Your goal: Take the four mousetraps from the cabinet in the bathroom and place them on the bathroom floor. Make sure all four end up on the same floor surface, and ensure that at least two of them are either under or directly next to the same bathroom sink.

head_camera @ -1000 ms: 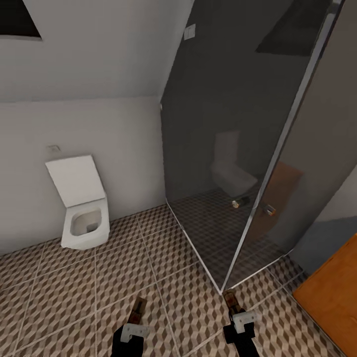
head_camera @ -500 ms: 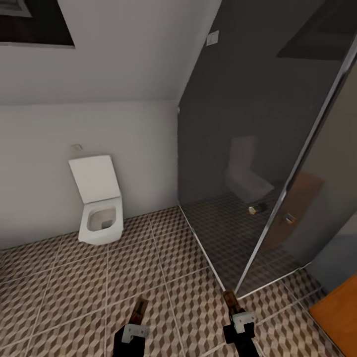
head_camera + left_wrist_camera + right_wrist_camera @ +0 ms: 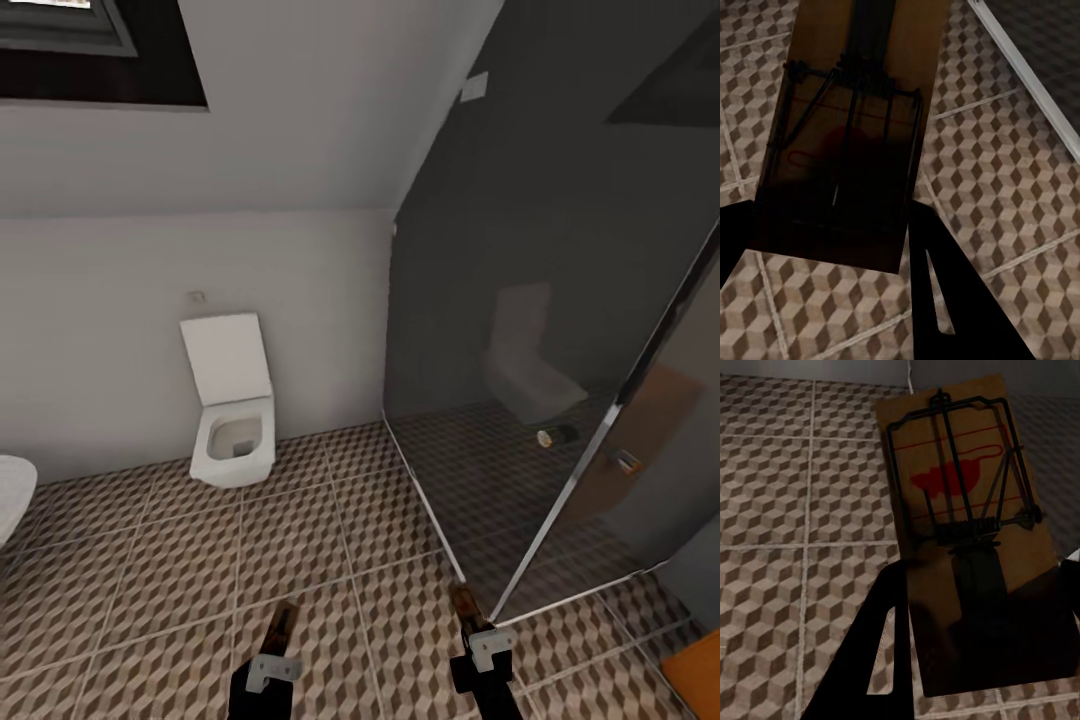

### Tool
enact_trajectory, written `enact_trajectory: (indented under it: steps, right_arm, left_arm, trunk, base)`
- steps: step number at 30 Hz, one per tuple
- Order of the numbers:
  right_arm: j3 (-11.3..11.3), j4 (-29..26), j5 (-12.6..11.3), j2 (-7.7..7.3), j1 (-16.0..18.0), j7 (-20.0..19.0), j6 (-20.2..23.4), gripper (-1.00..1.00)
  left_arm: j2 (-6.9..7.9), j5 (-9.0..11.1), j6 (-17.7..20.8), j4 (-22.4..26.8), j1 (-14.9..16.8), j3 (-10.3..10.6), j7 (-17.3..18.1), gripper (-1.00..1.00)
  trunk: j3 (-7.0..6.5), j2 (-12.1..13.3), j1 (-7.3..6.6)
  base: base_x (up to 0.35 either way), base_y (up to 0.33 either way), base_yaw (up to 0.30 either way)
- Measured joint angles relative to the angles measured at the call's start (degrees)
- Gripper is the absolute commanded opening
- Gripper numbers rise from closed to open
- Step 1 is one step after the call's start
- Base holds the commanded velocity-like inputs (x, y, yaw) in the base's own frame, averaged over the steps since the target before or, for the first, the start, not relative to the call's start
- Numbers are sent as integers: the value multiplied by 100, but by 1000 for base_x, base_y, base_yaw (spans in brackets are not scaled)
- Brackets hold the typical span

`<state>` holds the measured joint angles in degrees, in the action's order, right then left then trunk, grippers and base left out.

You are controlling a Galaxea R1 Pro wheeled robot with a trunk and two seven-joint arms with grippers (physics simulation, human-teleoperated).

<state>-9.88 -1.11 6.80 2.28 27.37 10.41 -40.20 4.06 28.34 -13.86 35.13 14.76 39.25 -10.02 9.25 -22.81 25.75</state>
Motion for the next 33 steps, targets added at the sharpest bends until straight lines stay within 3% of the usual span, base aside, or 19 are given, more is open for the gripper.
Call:
enact_trajectory:
  steps: [33]
  right_arm:
    - [0,0,1,9,0,5,6,-100]
  left_arm:
    - [-7,1,0,-9,0,1,1,-100]
  trunk:
    - [-137,0,0]
  base:
    - [0,0,257]
